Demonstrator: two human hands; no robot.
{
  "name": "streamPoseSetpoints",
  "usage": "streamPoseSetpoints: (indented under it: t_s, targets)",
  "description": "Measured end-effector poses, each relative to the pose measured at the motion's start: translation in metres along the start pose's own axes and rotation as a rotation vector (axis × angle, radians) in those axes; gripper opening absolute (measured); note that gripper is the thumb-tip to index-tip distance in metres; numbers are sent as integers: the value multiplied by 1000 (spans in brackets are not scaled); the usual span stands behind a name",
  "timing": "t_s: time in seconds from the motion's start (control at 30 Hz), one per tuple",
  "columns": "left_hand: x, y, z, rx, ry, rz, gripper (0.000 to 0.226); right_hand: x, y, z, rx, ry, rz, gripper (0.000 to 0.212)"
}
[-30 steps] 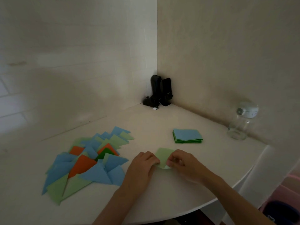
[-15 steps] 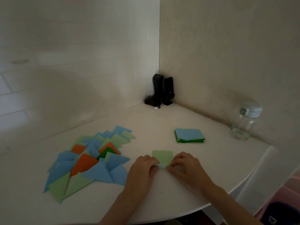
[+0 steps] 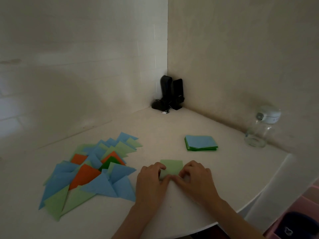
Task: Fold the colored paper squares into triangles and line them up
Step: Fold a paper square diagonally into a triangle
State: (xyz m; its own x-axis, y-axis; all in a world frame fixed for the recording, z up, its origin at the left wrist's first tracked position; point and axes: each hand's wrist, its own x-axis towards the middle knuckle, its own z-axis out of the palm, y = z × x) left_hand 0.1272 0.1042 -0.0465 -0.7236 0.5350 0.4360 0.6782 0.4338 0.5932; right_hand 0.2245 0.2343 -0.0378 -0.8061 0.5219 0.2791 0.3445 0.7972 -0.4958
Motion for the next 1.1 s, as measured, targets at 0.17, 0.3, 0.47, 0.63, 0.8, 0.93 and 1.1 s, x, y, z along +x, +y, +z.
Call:
streamPoseSetpoints:
  t_s: [0.17,0.3,0.47,0.63,0.8,0.93,1.1]
  targets:
    - [3,-4,-3,-91,-54,-37,28,3,1,-1,22,-24,17,31]
    - [4,-10,-8,-221,-58,-79,38,8,4,-6,112,-92,6,29]
    - [4,-17,-9,-235,-50,-41,45,14,16,-13,254,-170,9,35]
    - [5,-18,-8,-244,-39,74,37,17,20,-24,336,-177,3,45]
    - [10,-23,-12,-164,-68,163,39,23,27,-32,184,-160,-203,61]
    - [12,-18,-22,3,-219,225,44,34,32,-25,-6,-175,-389,42]
    - [3,-1,-36,324,-196,392,27,45,31,-16,25,-136,-536,25]
